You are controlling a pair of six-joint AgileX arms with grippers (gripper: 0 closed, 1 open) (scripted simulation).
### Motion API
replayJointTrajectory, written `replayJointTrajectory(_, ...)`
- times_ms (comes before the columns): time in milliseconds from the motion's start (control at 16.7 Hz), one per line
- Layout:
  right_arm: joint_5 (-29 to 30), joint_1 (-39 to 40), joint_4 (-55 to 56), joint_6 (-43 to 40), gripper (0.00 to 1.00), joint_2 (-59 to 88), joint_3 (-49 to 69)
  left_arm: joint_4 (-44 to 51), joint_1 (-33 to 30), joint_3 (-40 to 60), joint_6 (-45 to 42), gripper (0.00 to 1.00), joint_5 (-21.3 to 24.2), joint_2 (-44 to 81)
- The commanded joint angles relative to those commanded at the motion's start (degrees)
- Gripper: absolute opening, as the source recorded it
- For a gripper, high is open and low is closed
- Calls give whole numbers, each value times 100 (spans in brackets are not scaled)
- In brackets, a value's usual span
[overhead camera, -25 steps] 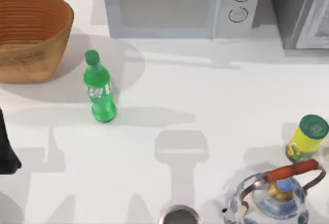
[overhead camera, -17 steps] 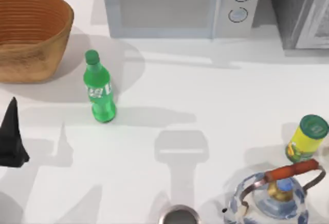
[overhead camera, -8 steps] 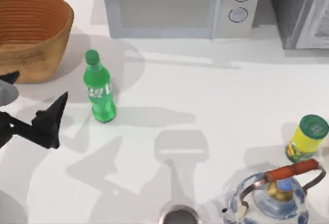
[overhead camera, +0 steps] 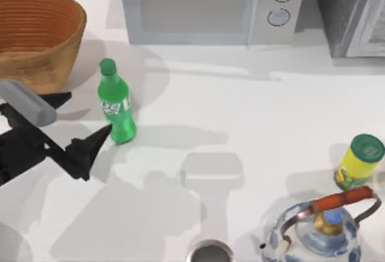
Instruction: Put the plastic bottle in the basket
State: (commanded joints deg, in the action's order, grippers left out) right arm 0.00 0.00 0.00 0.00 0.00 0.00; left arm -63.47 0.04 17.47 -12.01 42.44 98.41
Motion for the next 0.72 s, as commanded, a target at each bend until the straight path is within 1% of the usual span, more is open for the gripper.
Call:
replayJointTrajectory(180,0,0,0,0,100,0,0,-481,20,149,-92,100,305,620)
replayJointTrajectory(300,0,0,0,0,100,0,0,-594,30,183,-114,100,375,762)
replayJointTrajectory(600,0,0,0,0,100,0,0,-582,2,178,-102,100,350,758)
replayJointTrajectory(720,0,0,0,0,100,0,0,-603,-160,364,-39,100,198,896)
